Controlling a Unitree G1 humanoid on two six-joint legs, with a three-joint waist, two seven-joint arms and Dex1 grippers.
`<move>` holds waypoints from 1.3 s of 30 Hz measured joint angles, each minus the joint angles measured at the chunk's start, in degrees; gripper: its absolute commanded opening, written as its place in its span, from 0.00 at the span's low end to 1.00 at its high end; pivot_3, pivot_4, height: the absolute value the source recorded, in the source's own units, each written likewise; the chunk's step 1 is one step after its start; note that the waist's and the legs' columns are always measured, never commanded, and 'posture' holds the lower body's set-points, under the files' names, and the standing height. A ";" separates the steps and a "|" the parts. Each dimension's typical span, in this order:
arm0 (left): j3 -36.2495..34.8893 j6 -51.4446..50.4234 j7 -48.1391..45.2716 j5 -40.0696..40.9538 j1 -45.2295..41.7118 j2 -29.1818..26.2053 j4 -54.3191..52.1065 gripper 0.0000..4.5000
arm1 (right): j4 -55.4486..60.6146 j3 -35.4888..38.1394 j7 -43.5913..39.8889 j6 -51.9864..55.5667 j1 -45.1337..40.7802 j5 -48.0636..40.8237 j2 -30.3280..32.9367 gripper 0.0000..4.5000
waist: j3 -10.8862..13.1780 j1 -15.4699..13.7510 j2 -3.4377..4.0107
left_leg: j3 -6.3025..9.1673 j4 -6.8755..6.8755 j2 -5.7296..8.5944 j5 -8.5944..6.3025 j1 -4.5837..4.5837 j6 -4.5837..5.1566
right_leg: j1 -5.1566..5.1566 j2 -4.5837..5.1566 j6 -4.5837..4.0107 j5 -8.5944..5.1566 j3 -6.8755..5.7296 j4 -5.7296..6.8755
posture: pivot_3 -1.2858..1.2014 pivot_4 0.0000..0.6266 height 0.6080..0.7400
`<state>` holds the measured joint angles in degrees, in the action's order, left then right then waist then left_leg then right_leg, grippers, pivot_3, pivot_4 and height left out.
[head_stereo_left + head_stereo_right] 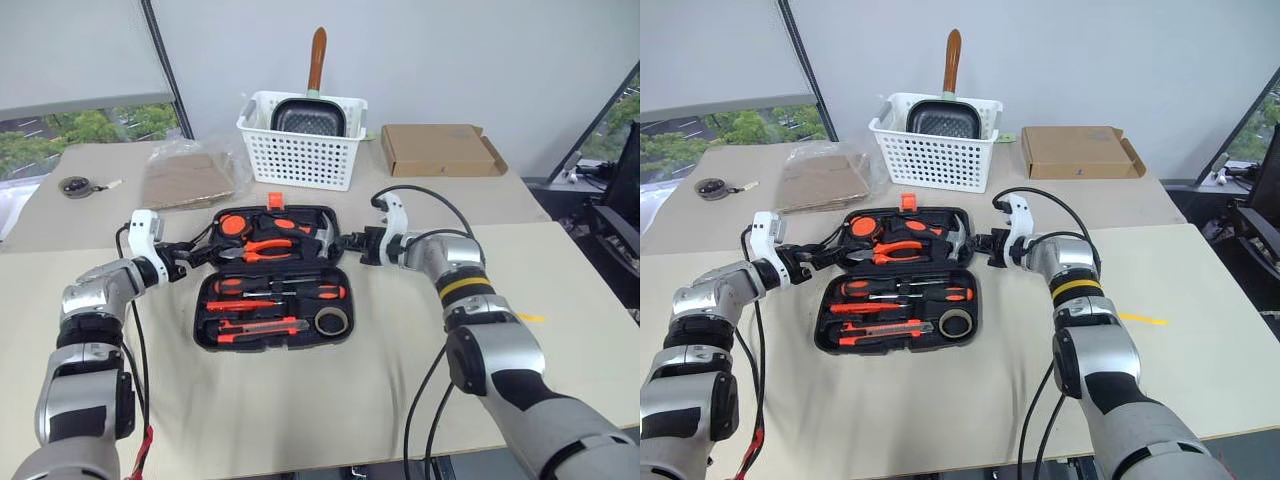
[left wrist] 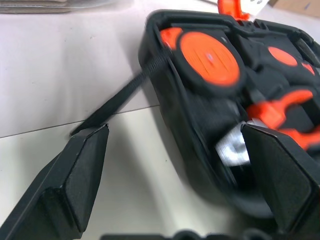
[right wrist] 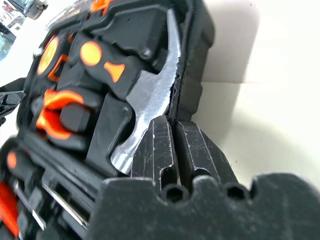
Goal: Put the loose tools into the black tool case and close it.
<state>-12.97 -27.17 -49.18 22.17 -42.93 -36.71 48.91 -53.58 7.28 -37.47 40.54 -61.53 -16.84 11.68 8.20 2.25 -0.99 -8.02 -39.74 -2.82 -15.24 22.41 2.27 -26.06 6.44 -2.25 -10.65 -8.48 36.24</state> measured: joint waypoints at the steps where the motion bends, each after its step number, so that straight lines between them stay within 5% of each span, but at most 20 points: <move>1: -0.51 -0.51 0.20 0.20 -0.32 0.00 0.69 1.00 | -0.21 0.00 0.00 -0.07 -0.01 0.00 0.00 0.01 | 0.00 0.00 0.00 | 0.00 0.00 0.00 0.00 0.00 0.00 | 0.00 0.00 0.00 0.00 0.00 0.00 | 0.52 0.24 0.70; 9: -1.75 -1.62 1.23 0.16 -2.13 0.60 4.93 1.00 | -0.53 -0.02 -0.74 -0.51 -0.03 0.13 0.01 0.01 | 0.00 0.07 0.00 | -0.01 0.01 0.01 0.00 0.01 0.00 | 0.00 -0.01 -0.02 0.01 0.00 -0.02 | 0.52 0.24 0.70; 12: -1.97 -1.65 1.34 0.17 -2.75 1.03 5.89 0.84 | -0.53 -0.14 -0.89 -0.89 -0.02 0.37 0.01 0.00 | 0.00 0.06 0.00 | -0.01 0.00 0.02 0.00 0.01 0.00 | 0.00 0.00 -0.01 0.01 0.00 -0.01 | 0.52 0.24 0.70; 22: -3.46 -3.32 -0.40 0.82 -3.86 2.33 5.85 0.04 | -0.44 -0.97 -1.29 -1.51 0.01 0.87 -0.01 0.00 | 0.00 0.18 0.00 | -0.01 0.01 0.01 0.00 -0.02 -0.01 | 0.00 -0.01 -0.01 0.02 0.01 0.01 | 0.52 0.24 0.70; 31: -4.43 -8.65 -1.90 2.75 0.12 1.37 -2.68 0.02 | 0.81 -0.76 -4.17 -4.43 1.67 0.61 0.27 0.00 | 0.00 0.21 0.00 | -0.02 0.01 0.00 0.02 -0.06 -0.04 | 0.00 0.01 0.04 -0.01 0.06 0.10 | 0.52 0.24 0.70; 39: -4.12 -10.36 -4.27 5.88 9.59 2.57 -23.31 0.02 | 6.82 0.32 -10.92 -12.08 7.38 -0.15 4.09 0.00 | 0.00 -0.33 0.00 | 0.03 0.00 0.11 -0.01 0.19 0.01 | -0.08 0.05 -0.06 0.06 0.06 -0.10 | 0.52 0.24 0.70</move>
<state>-17.09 -37.53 -53.45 28.05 -33.35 -34.14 25.59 -46.77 7.60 -48.40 28.46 -54.15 -16.99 15.76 8.21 1.92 -0.99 -7.99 -39.73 -2.71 -15.24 22.60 2.28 -26.14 6.48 -2.31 -10.59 -8.42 36.14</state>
